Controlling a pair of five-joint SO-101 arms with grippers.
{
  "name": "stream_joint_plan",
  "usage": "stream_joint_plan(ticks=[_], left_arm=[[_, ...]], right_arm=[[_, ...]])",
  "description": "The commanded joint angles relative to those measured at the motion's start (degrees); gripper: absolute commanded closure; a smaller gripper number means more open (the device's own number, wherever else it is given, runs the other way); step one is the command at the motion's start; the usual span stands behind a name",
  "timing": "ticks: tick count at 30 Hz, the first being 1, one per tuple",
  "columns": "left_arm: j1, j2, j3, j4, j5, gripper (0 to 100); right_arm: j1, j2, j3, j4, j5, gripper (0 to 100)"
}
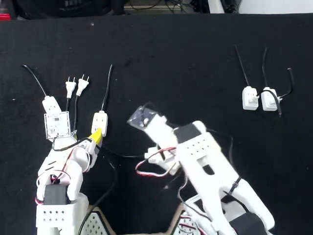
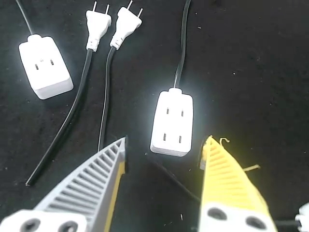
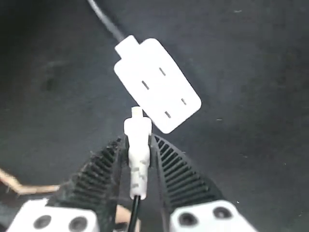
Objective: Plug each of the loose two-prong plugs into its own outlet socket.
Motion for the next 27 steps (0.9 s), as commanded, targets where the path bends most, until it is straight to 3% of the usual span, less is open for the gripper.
stream_joint_plan(ticks=[1, 18, 24, 27], left_arm=[[-0.66, -0.44, -0.48, -1.23, -0.09, 75], [-0.92, -0.44, -0.48, -1.23, -0.09, 75], [-1.01, -0.44, -0.57, -1.23, -0.09, 75], [-0.92, -0.44, -0.66, -1.23, -0.09, 75]], right_arm=[[7.12, 0.13, -0.57, -2.64, 3.69, 98.8], [12.4, 4.18, -7.16, -0.26, 4.66, 98.8], [13.01, 12.26, -20.09, 15.38, 4.13, 98.8], [12.84, 14.81, -27.47, 20.31, -0.35, 98.8]])
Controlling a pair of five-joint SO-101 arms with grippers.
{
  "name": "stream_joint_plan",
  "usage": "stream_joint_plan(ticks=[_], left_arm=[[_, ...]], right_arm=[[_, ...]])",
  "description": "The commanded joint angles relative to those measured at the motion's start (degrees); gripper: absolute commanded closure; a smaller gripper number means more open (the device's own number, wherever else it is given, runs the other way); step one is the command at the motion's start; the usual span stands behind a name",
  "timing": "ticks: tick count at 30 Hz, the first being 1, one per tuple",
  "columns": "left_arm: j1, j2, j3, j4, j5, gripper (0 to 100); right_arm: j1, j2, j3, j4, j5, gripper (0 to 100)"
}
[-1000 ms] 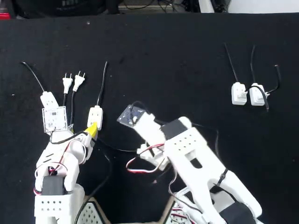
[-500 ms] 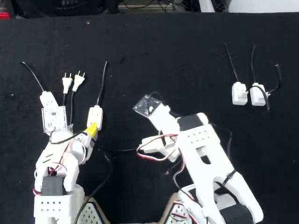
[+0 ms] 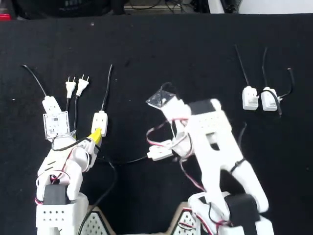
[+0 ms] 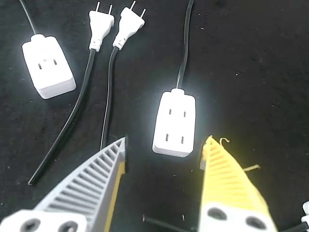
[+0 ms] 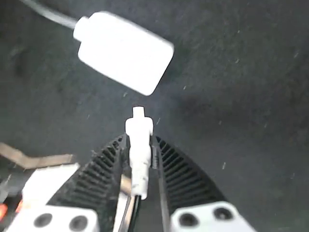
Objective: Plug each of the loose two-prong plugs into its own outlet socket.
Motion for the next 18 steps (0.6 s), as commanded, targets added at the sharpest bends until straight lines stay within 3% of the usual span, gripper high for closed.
stream_joint_plan(ticks=[1, 11, 18], left_arm=[[-0.4, -0.44, -0.66, -1.23, -0.09, 75], [-0.66, -0.44, -0.84, -1.14, -0.09, 75], [-0.48, -0.44, -0.57, -1.23, -0.18, 75]], right_arm=[[0.7, 3.12, -12.44, 7.21, -5.63, 98.8], [-7.38, 11.91, -17.89, 7.47, -19.08, 98.8], [-7.3, 17.63, -22.2, 7.3, -22.42, 98.8]])
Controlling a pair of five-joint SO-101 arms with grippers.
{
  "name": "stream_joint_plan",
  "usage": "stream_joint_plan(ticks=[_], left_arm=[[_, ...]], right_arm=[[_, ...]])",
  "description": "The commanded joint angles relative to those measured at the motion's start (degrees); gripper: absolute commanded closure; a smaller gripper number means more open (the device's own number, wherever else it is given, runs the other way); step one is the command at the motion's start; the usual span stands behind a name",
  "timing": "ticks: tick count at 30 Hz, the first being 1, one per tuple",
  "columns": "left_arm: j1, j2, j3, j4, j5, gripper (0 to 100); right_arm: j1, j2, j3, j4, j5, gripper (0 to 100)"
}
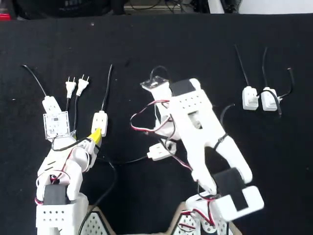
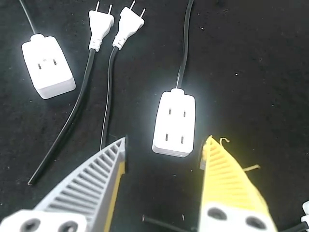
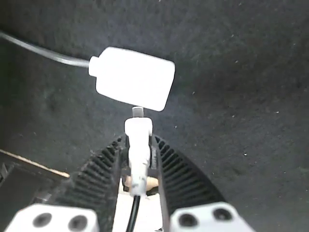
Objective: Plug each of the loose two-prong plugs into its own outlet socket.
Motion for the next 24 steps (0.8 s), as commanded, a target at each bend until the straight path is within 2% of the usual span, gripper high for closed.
stream_joint_plan(ticks=[1, 15, 24], left_arm=[[-0.48, -0.44, -0.57, -1.23, -0.18, 75], [-0.04, -0.44, -0.31, -0.79, -0.18, 75], [5.93, -0.44, -0.04, 0.0, -0.53, 75]], right_arm=[[-0.53, 2.33, -3.65, 0.26, -1.49, 98.8], [-0.53, 4.09, -4.62, -0.97, -1.49, 98.8], [-0.53, 4.53, -5.14, -1.41, -1.05, 98.8]])
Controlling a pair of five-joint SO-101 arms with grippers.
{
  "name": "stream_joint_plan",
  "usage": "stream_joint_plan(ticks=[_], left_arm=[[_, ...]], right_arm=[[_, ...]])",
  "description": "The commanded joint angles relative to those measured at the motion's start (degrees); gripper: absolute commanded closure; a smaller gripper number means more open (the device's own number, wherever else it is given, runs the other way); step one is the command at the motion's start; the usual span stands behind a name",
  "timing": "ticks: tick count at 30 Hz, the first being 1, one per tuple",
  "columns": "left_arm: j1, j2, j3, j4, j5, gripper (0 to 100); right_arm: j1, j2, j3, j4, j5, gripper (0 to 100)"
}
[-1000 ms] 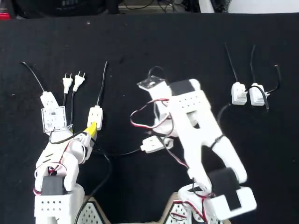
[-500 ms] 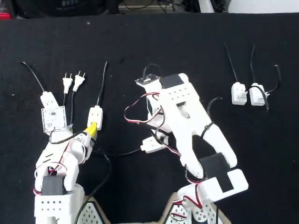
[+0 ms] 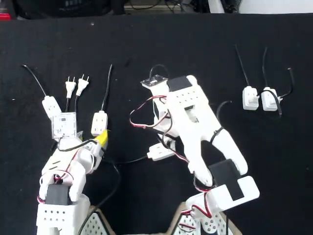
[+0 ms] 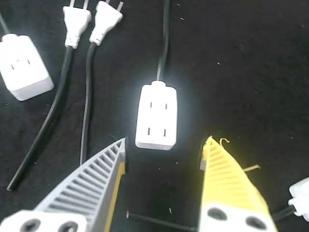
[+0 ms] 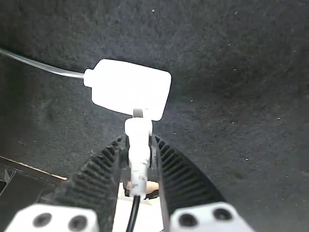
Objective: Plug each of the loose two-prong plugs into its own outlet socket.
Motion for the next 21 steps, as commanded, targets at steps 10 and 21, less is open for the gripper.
stream_joint_plan(ticks=[10, 21], left_arm=[[1.89, -0.35, -0.92, 0.09, -0.35, 75], [1.71, -0.35, -0.75, -0.09, -0.44, 75]], right_arm=[[-0.26, 1.63, -4.18, -2.55, -0.18, 98.8], [4.75, 8.22, -11.3, 4.84, -0.18, 98.8]])
